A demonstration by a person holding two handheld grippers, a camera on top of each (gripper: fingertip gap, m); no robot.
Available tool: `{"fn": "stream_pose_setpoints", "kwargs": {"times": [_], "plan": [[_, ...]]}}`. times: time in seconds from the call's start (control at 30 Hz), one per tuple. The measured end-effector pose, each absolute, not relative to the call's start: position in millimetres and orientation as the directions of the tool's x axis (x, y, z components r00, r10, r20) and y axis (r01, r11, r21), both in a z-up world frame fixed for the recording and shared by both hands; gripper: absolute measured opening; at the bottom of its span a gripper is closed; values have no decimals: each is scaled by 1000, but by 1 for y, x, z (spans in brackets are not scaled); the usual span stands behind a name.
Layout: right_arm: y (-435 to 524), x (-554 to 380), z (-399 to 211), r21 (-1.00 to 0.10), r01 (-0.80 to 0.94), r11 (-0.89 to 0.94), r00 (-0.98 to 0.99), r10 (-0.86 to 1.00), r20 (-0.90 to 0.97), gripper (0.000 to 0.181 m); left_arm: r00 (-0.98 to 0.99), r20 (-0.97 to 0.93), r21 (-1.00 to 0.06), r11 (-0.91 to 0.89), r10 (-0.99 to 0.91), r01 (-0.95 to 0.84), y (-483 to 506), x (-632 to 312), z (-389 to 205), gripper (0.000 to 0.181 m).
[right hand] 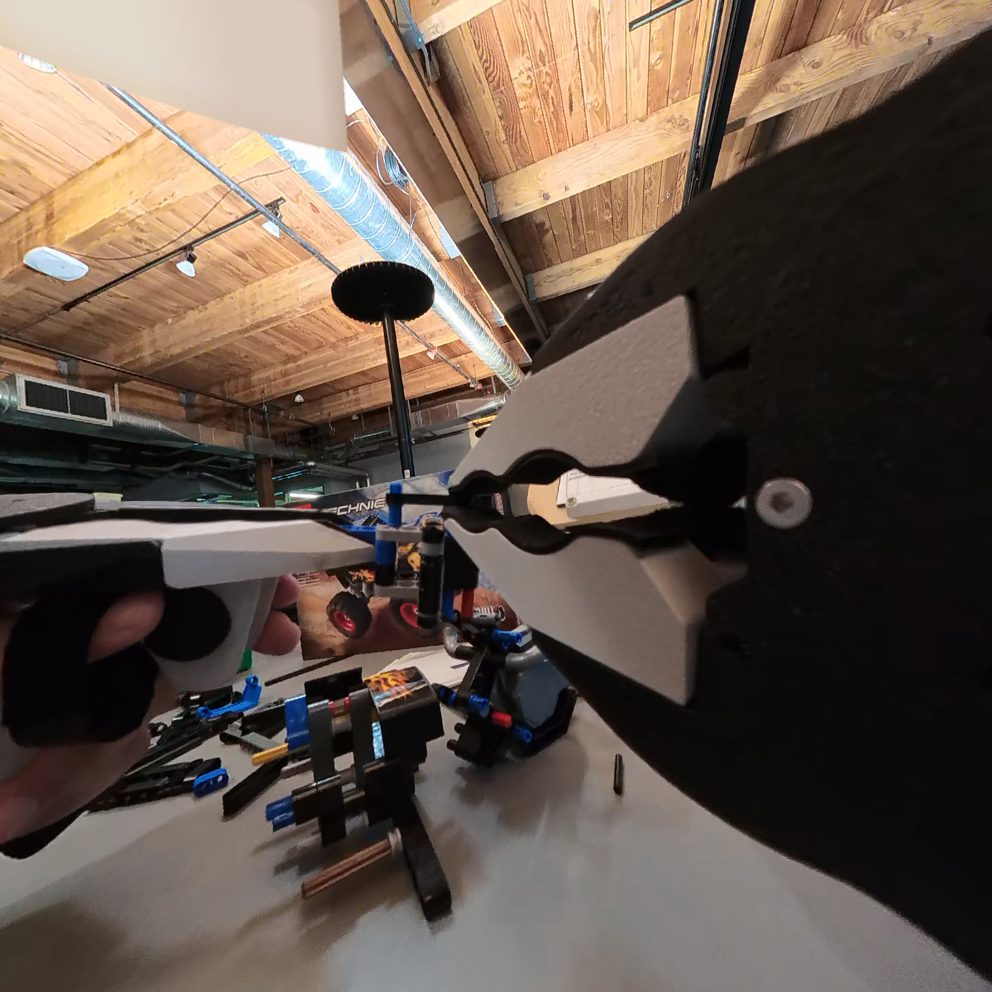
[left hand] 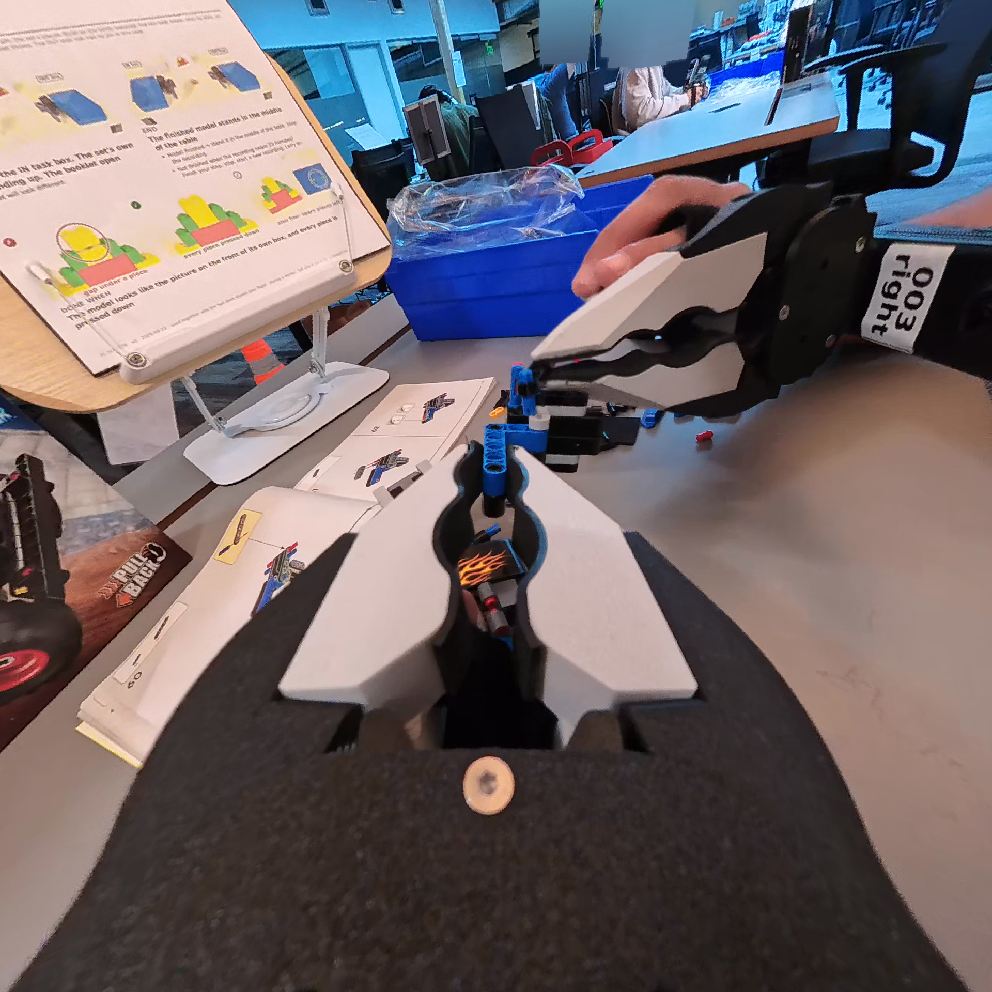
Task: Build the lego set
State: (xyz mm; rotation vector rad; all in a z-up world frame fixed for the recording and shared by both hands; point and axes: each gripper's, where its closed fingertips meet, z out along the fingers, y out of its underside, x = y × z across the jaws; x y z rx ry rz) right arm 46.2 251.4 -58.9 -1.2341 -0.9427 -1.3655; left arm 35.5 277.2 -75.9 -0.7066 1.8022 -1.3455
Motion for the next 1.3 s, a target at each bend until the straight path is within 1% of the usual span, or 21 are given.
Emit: {"fn": "stream_pose_setpoints", "kwargs": {"times": [0.17, 0.3, 0.5, 0.57, 0.63, 0.7, 0.73, 0.8, 0.83, 0.87, 0.9, 0.93, 1.0, 1.1, 1.13, 1.23, 1.3], "plan": [[252, 44, -59, -85, 983, -163, 55, -180, 982, 2, -564, -247, -955, 296, -788, 6, 275, 35, -78, 6], [253, 46, -60, -68, 982, -178, 38, -171, 985, 2, -567, -247, -954, 300, -786, 0, 275, 35, -80, 6], [252, 46, -64, 44, 977, -211, -75, -143, 987, 2, -568, -260, -947, 320, -781, -6, 276, 36, -83, 6], [250, 46, -62, 32, 978, -207, -64, -147, 987, 2, -567, -258, -948, 318, -782, -8, 276, 36, -82, 6], [245, 40, -56, -2, 987, -163, -27, -174, 984, 2, -551, -277, -942, 335, -787, -5, 280, 38, -81, 5], [243, 39, -52, -82, 986, -146, 55, -177, 983, 2, -536, -295, -937, 349, -791, -1, 283, 39, -80, 5], [243, 31, -58, -140, 985, -98, 127, -124, 984, 3, -530, -301, -935, 354, -793, 3, 285, 40, -79, 5], [240, -4, -87, -276, 960, 50, 270, 111, 956, 2, -521, -317, -930, 367, -792, 8, 286, 40, -79, 5], [238, -20, -104, -352, 933, 71, 326, 239, 914, 3, -518, -325, -928, 372, -792, 12, 286, 40, -79, 5], [235, -36, -128, -425, 904, 53, 368, 412, 834, 1, -517, -330, -926, 378, -789, 14, 286, 40, -79, 5], [231, -47, -148, -464, 886, 0, 393, 534, 749, 3, -518, -334, -924, 383, -788, 13, 285, 40, -80, 6], [231, -51, -159, -454, 890, -35, 389, 576, 719, 3, -517, -337, -922, 386, -787, 13, 285, 41, -81, 6], [231, -53, -168, -389, 920, -42, 336, 594, 731, 3, -519, -337, -921, 390, -785, 9, 285, 41, -83, 6], [228, -43, -182, -333, 936, -118, 329, 633, 701, 3, -521, -334, -920, 391, -785, 0, 285, 42, -85, 5], [228, -39, -183, -329, 934, -142, 340, 638, 691, 3, -520, -334, -920, 391, -786, 1, 285, 42, -85, 5], [225, -33, -184, -378, 904, -201, 410, 659, 630, 3, -519, -332, -921, 391, -788, -4, 286, 43, -87, 5], [224, -33, -185, -436, 866, -244, 476, 671, 569, 3, -517, -335, -919, 394, -787, -5, 286, 43, -87, 6]]}}
